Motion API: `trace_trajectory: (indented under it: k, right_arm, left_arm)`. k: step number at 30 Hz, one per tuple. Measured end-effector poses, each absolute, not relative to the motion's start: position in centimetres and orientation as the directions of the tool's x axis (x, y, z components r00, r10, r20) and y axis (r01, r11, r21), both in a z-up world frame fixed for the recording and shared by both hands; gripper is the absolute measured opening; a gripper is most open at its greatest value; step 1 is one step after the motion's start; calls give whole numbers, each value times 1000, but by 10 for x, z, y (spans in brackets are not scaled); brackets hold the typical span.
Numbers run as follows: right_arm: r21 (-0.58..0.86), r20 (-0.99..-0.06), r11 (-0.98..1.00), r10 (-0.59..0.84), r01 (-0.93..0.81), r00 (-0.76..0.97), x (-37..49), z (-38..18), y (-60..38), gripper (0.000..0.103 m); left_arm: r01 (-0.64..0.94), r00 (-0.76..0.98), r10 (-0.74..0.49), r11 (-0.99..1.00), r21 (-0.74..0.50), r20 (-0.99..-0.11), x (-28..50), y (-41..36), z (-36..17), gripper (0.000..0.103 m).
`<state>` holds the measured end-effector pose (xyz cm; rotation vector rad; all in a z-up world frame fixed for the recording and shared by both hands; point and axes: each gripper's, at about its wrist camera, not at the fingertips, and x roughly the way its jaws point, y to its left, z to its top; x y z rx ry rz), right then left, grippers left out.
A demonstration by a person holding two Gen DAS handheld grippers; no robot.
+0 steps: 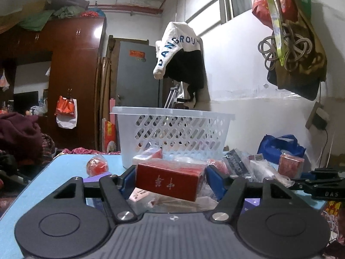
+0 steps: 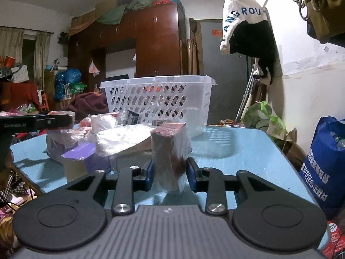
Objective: Organize objects
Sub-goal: 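Drop red box into basket with left gripper while right drops tall pink box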
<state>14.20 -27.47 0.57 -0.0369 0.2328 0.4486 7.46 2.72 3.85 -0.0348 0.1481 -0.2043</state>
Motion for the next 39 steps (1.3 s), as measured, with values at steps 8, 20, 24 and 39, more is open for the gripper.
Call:
trace_trajectory:
  k: [8, 20, 24, 39]
  right_arm:
    - [17, -221, 910, 408, -414, 886, 144, 7, -281, 34]
    - [-44, -111, 887, 453, -460, 884, 168, 73, -269, 33]
    - [-125, -101, 858, 489, -498, 867, 227, 119, -230, 33]
    - [-48, -223, 894, 425, -445, 877, 314, 135, -201, 103]
  left_arm:
    - [184, 974, -192, 980, -74, -117, 69, 37, 40, 70]
    - [192, 978, -200, 975, -112, -61, 94, 40, 81, 69]
    - [191, 975, -203, 974, -123, -95, 164, 34, 137, 69]
    - [84, 952, -124, 985, -149, -279, 275, 33, 148, 103]
